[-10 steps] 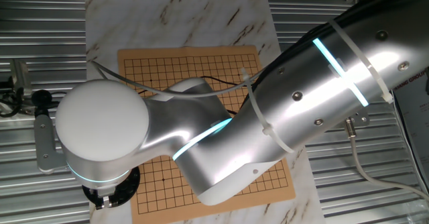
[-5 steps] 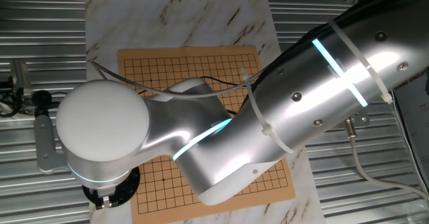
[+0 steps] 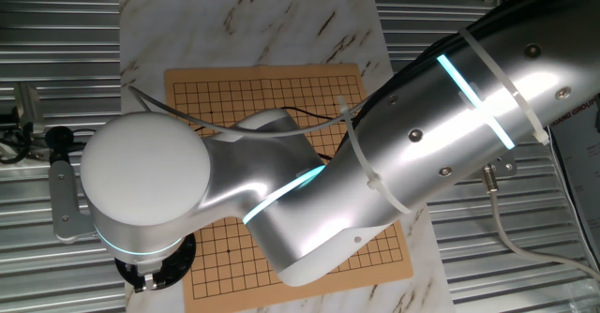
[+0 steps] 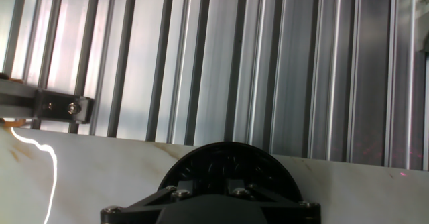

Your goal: Play the first move as black on the 3-4 point in the upper right corner of the Go board

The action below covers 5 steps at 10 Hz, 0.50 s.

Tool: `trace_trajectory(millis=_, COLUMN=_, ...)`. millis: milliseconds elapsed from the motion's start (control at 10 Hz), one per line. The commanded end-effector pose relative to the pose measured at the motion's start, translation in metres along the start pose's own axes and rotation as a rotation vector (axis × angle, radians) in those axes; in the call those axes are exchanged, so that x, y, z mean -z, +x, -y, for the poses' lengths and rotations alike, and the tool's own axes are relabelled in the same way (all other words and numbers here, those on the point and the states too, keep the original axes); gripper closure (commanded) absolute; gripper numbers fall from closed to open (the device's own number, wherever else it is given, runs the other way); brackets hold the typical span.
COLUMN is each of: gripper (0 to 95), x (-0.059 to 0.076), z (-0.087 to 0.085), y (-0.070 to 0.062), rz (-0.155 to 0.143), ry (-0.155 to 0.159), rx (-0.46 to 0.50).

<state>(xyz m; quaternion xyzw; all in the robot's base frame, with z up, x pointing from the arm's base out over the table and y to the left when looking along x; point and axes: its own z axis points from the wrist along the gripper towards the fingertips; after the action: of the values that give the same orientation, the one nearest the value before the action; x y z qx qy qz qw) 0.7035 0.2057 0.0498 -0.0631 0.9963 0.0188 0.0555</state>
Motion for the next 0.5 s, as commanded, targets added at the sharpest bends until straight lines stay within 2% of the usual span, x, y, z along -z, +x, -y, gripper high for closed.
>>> trace_trajectory(millis=100, gripper=95.0, x=-0.0002, z=0.0000, y=0.0002, rz=0.003, ry=0.002, rx=-0.001)
trace_trajectory(millis=500, gripper=95.0, x=-0.0006, z=0.0002, y=0.0002, rz=0.009, ry=0.001, rx=0.000)
